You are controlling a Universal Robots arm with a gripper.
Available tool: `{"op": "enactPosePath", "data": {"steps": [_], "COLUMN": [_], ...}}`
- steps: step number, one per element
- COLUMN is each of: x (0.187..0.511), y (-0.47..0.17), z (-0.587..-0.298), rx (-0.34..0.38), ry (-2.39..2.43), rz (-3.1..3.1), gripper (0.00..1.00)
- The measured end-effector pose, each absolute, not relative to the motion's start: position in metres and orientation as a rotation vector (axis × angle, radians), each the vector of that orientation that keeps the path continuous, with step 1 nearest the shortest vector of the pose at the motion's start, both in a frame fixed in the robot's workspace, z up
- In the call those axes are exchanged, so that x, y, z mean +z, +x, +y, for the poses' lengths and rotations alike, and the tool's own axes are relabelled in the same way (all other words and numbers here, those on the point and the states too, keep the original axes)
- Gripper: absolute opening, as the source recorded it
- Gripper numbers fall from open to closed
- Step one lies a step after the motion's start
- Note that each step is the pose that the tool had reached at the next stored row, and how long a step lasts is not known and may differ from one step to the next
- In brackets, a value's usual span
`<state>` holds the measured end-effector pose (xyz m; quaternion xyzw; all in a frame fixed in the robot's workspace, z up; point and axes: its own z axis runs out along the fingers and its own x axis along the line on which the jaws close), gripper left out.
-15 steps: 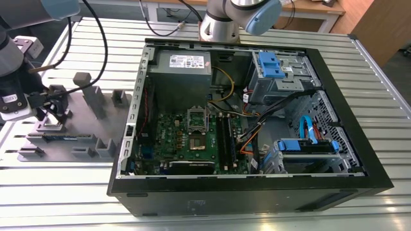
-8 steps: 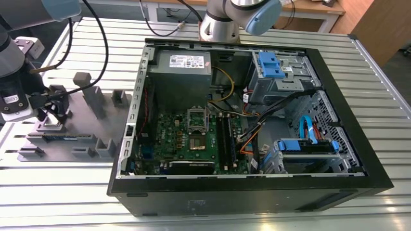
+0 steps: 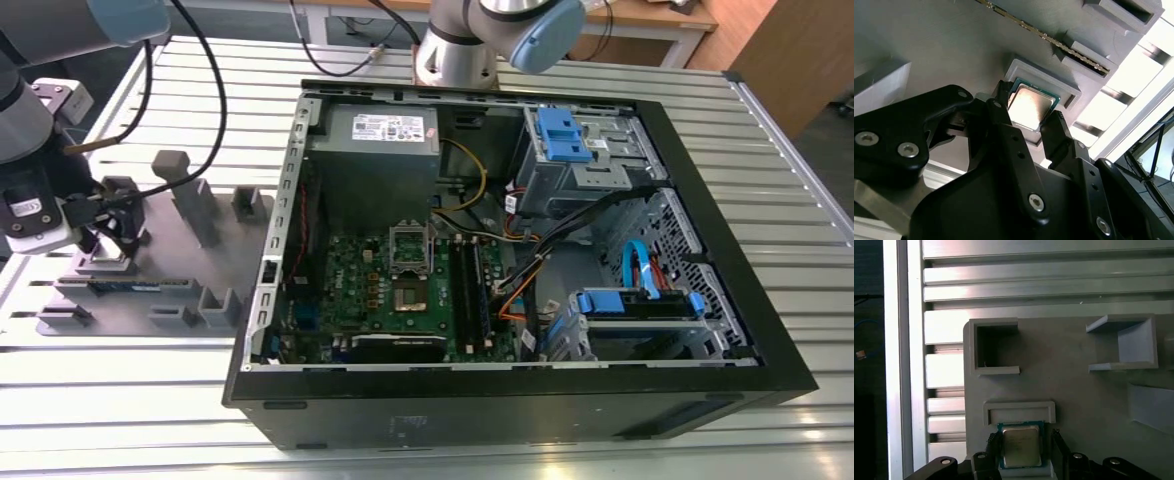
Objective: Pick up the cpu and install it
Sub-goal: 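Pick up the cpu and move it towards the insertion slot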
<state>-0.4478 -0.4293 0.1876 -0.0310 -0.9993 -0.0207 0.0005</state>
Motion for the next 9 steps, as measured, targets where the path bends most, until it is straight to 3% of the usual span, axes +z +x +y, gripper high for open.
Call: {"op": "enactPosePath", "data": {"steps": [9], "x": [0.1844], "y": [-0.4478], "z": [-0.4293], "rx": [-0.065], "ry": [-0.089], "rz": [-3.138], "gripper": [0.53]}}
